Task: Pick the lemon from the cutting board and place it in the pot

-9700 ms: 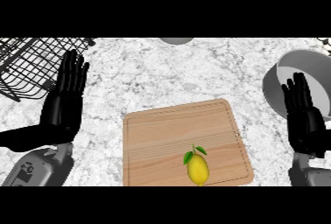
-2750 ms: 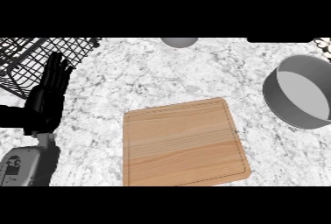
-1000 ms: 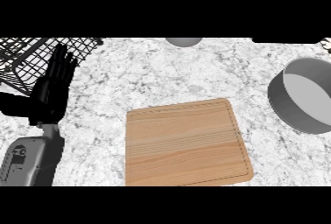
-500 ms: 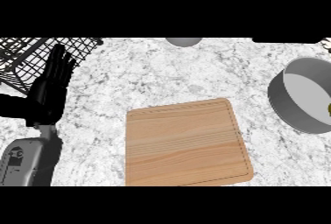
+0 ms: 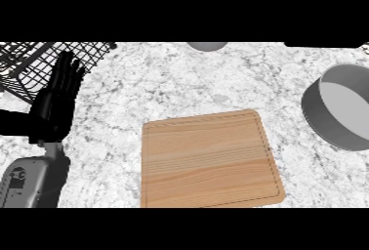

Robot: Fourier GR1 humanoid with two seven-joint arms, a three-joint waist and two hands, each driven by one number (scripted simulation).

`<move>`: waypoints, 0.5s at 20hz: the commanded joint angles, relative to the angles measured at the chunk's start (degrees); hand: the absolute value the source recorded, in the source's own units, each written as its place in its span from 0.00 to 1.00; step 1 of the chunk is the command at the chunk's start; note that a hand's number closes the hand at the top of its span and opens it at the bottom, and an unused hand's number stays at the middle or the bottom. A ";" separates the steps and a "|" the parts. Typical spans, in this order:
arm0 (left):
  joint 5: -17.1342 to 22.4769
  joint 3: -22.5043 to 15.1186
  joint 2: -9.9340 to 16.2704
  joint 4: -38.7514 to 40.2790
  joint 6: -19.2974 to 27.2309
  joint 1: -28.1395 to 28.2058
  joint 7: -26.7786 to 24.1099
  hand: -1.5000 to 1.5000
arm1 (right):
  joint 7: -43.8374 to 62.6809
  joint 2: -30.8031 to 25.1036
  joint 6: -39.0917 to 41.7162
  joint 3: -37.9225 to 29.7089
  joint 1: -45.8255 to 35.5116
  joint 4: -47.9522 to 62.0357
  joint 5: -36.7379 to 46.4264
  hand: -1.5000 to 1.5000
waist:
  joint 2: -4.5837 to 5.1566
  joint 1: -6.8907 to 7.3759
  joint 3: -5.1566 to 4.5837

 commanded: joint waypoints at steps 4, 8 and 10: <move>0.06 -0.32 -0.86 -0.59 0.09 0.73 -0.85 0.50 | -2.08 -3.27 6.21 -2.22 3.58 -0.09 -2.60 0.00 | 0.29 0.28 0.17; -0.10 0.38 0.08 0.29 -0.50 2.00 -1.55 0.50 | -1.90 -5.05 8.11 -3.63 5.80 -0.11 -4.21 0.00 | 0.39 -0.27 0.28; 0.33 0.17 -0.65 -0.62 0.03 0.88 -0.84 0.50 | -1.92 -4.72 7.69 -3.58 6.24 -0.57 -4.29 0.00 | 0.45 -0.08 0.42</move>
